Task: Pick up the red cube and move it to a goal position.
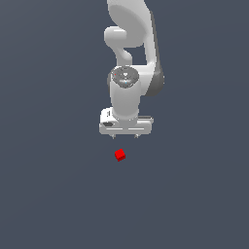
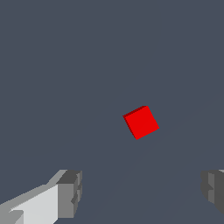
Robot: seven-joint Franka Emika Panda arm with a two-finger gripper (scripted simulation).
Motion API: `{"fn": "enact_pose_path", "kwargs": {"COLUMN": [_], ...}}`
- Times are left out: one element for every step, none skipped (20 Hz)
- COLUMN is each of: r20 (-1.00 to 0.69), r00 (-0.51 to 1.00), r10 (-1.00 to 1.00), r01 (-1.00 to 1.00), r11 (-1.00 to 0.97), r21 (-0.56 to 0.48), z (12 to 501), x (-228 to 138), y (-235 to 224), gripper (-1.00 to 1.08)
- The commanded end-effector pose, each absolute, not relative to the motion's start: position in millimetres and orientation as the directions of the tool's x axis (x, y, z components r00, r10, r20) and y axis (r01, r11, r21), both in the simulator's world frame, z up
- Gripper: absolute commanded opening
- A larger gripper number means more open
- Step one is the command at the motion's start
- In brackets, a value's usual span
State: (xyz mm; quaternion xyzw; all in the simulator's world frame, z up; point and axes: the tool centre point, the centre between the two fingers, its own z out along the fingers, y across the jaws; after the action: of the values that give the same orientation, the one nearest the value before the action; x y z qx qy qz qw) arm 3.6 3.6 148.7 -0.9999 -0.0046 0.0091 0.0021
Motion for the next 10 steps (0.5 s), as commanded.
{"fn": "enact_pose_path", "kwargs": {"r20": [-0.018, -0.018, -0.018, -0.018, -0.018, -0.017, -0.017, -0.017, -0.016, -0.016], "r00": [1.000, 1.000, 1.000, 1.000, 1.000, 1.000, 0.999, 0.999, 0.999, 0.998], "r10": [0.009, 0.010, 0.012, 0.015, 0.020, 0.026, 0.033, 0.042, 0.052, 0.063], "r01": [0.009, 0.010, 0.012, 0.015, 0.020, 0.026, 0.033, 0.042, 0.052, 0.063], "r11": [-1.000, -1.000, -1.000, -1.000, -1.000, -1.000, -0.999, -0.999, -0.999, -0.998], "r21": [-0.004, -0.004, -0.004, -0.004, -0.004, -0.004, -0.004, -0.004, -0.005, -0.005], "z": [149, 149, 148, 147, 146, 144, 142, 140, 137, 134], "x": [4, 4, 4, 4, 4, 4, 4, 5, 5, 5], "y": [4, 4, 3, 3, 3, 2, 2, 1, 1, 0], "gripper": [1.00, 1.00, 1.00, 1.00, 1.00, 1.00, 1.00, 1.00, 1.00, 1.00]}}
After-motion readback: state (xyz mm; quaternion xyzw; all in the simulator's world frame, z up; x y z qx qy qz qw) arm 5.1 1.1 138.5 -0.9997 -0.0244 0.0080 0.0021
